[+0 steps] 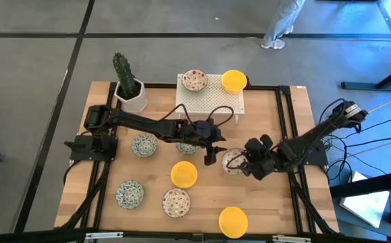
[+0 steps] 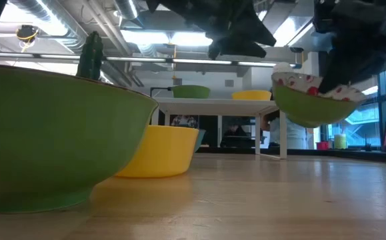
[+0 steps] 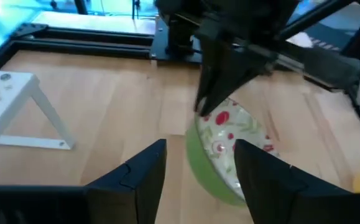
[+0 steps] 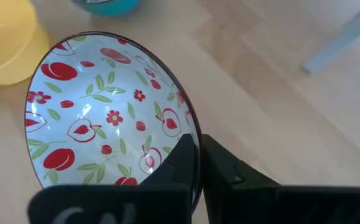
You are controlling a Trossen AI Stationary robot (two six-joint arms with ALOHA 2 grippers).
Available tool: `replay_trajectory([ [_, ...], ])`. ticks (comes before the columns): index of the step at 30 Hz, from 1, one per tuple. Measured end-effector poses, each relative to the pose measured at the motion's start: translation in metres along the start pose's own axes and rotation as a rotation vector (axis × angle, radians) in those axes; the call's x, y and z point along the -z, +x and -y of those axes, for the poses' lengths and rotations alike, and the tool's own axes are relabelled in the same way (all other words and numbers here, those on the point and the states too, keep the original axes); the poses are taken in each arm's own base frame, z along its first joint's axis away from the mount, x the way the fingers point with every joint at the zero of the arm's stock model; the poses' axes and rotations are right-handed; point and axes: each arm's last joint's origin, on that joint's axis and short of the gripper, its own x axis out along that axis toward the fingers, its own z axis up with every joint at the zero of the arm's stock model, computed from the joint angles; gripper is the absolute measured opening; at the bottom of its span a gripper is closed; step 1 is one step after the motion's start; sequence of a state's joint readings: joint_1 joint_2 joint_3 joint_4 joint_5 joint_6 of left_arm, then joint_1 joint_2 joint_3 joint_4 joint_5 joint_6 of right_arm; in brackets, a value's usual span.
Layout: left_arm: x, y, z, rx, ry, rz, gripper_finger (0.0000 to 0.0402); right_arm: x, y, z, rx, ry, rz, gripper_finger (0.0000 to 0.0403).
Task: Pick & Place Mini bowls
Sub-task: Stack the right red white bowl on top of the red white bowl on the shelf
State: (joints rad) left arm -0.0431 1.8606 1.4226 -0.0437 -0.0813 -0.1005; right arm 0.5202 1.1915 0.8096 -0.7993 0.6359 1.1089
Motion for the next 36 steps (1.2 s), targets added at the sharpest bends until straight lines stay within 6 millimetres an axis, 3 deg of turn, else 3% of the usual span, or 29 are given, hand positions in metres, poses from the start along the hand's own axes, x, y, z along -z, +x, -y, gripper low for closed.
replay_trajectory([
  [4, -0.004, -0.002, 0.003, -0.044, 0.037, 0.018, 0.0184, -0.006, 0.004, 0.003, 0.032, -0.006, 0.033, 0.0013],
  [11, 0.006, 0.017, 0.003, -0.099, 0.047, -0.033, 0.019, -0.019, 0.01, 0.0, 0.002, -0.024, 0.089, 0.0014],
  [17, 0.009, 0.031, 0.004, -0.154, 0.104, -0.173, 0.0195, -0.023, 0.011, -0.002, -0.011, -0.049, 0.117, 0.0015],
  [21, 0.005, 0.029, 0.004, -0.199, 0.124, -0.241, 0.0158, -0.024, 0.011, -0.001, -0.001, -0.048, 0.131, 0.0015],
  [29, -0.004, 0.025, 0.001, -0.261, 0.116, -0.264, 0.0019, -0.026, 0.011, -0.004, -0.014, -0.015, 0.168, 0.0018],
  [36, -0.002, 0.024, -0.005, -0.249, 0.113, -0.305, 0.0008, -0.027, 0.009, -0.008, -0.055, -0.06, 0.173, 0.0036],
])
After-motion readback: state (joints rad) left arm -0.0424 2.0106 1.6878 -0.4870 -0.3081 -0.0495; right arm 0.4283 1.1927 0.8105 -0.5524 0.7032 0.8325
